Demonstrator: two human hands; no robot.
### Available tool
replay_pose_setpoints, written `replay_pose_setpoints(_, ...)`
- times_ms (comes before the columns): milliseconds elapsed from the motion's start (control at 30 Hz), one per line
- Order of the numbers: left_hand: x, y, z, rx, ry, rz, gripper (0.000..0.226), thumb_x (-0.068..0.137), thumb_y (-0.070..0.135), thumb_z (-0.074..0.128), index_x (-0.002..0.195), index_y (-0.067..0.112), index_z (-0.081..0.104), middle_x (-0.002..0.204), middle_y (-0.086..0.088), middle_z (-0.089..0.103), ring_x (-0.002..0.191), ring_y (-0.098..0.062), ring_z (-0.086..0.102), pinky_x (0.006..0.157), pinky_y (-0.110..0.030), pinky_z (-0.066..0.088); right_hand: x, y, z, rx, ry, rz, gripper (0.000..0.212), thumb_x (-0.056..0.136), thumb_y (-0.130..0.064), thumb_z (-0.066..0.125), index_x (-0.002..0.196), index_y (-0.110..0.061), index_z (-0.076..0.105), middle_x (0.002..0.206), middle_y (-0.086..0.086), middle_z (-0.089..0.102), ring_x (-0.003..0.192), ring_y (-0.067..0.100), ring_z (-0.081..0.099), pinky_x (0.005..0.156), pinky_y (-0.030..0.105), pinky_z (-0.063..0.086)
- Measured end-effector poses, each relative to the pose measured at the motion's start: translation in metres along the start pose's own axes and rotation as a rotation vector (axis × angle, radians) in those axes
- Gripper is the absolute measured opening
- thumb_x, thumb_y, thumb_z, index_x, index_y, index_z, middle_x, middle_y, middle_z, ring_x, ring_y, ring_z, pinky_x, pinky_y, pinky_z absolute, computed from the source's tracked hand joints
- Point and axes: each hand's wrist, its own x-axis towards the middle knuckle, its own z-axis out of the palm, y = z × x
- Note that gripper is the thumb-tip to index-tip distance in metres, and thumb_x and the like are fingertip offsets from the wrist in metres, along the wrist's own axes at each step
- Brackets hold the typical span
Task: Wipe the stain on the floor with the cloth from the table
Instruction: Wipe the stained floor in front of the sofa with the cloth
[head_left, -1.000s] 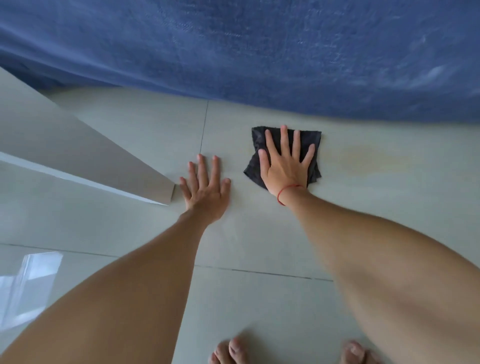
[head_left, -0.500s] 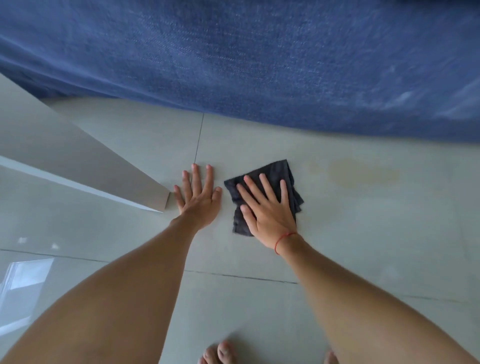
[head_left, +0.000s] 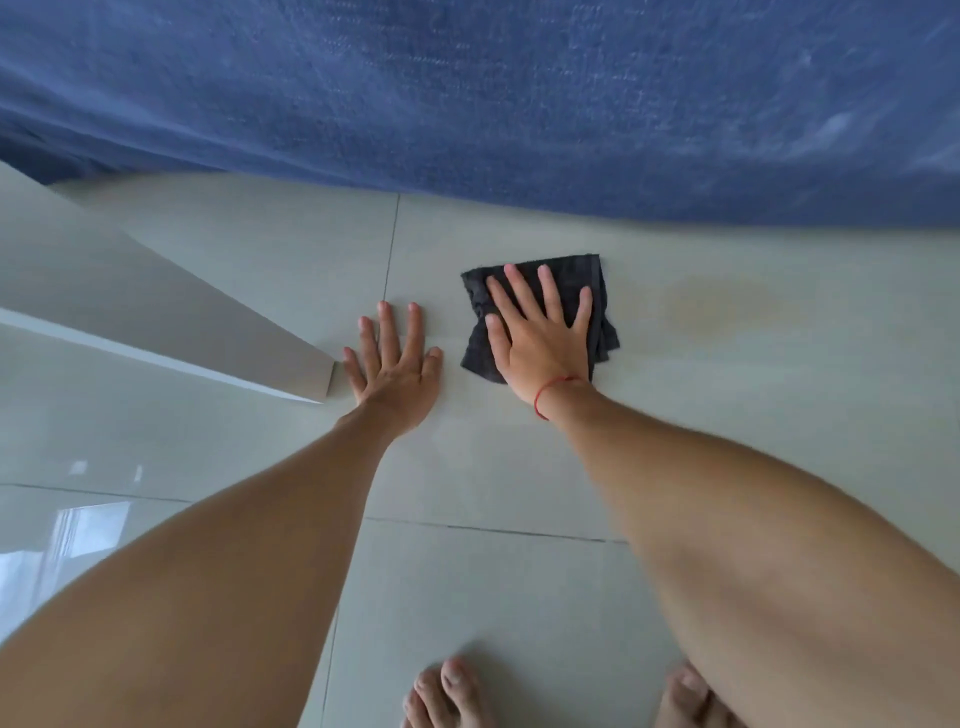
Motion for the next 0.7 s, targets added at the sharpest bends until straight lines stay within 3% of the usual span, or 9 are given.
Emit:
replay_pose_setpoints(133,0.002,0.000,0.002,0.008,0.013,0.006,0.060,0.099,0.043,0.016,0.150,0.038,-0.015,0.158,0.005,-0.028,0.146,-0.019,-0.026,0.116,-0.043,-0.017,0.049,-0.003,-0.007,0.014,0.022,0.062,0.051,0.101,-0.043,0.019,0.151,-0.035,0.019,0.162,-0.014,0.010,0.151,0.020,0.001,0.114,0.064,-0.002)
replay_pose_setpoints(267,0.001,0.000,-0.001,0.017,-0.027,-0.003,0.059,0.099,0.044,0.014,0.149,0.038,-0.017,0.158,0.005,-0.029,0.146,-0.019,-0.026,0.118,-0.044,-0.016,0.040,0.002,-0.007,0.027,0.008,0.029,0.052,0.101,-0.042,0.021,0.152,-0.032,0.020,0.162,-0.012,0.013,0.151,0.019,0.004,0.116,0.059,-0.002)
replay_pose_setpoints(433,-0.002,0.021,-0.006,0.091,-0.001,-0.064,0.063,0.100,0.040,0.015,0.153,0.025,-0.015,0.159,-0.004,-0.025,0.148,-0.022,-0.022,0.119,-0.047,-0.013,-0.054,0.046,-0.002,0.046,0.056,-0.001,0.051,0.097,-0.038,0.026,0.143,-0.026,0.043,0.153,-0.006,0.039,0.144,0.023,0.032,0.117,0.050,0.011)
replay_pose_setpoints(533,-0.009,0.059,-0.003,0.081,0.093,0.059,0.062,0.100,0.039,0.019,0.154,0.024,-0.006,0.161,-0.007,-0.020,0.148,-0.026,-0.019,0.118,-0.048,-0.012,-0.119,0.081,0.003,0.028,0.050,0.069,0.049,0.097,-0.038,0.029,0.142,-0.026,0.046,0.152,-0.007,0.041,0.143,0.022,0.036,0.115,0.048,0.015)
replay_pose_setpoints(633,-0.011,0.096,0.006,0.068,0.040,0.204,0.058,0.100,0.042,0.017,0.153,0.034,-0.005,0.161,-0.004,-0.019,0.148,-0.027,-0.020,0.118,-0.049,-0.011,-0.144,0.106,0.003,-0.014,0.040,0.096,0.050,0.098,-0.041,0.026,0.142,-0.028,0.045,0.152,-0.009,0.041,0.142,0.022,0.037,0.115,0.048,0.016)
replay_pose_setpoints(700,-0.012,0.110,0.017,0.056,-0.027,0.198,0.057,0.100,0.042,0.015,0.152,0.038,-0.007,0.160,-0.003,-0.022,0.147,-0.027,-0.021,0.118,-0.052,-0.012,-0.137,0.113,0.001,-0.050,0.036,0.089,0.049,0.098,-0.042,0.026,0.142,-0.030,0.044,0.151,-0.010,0.042,0.142,0.022,0.037,0.114,0.049,0.015)
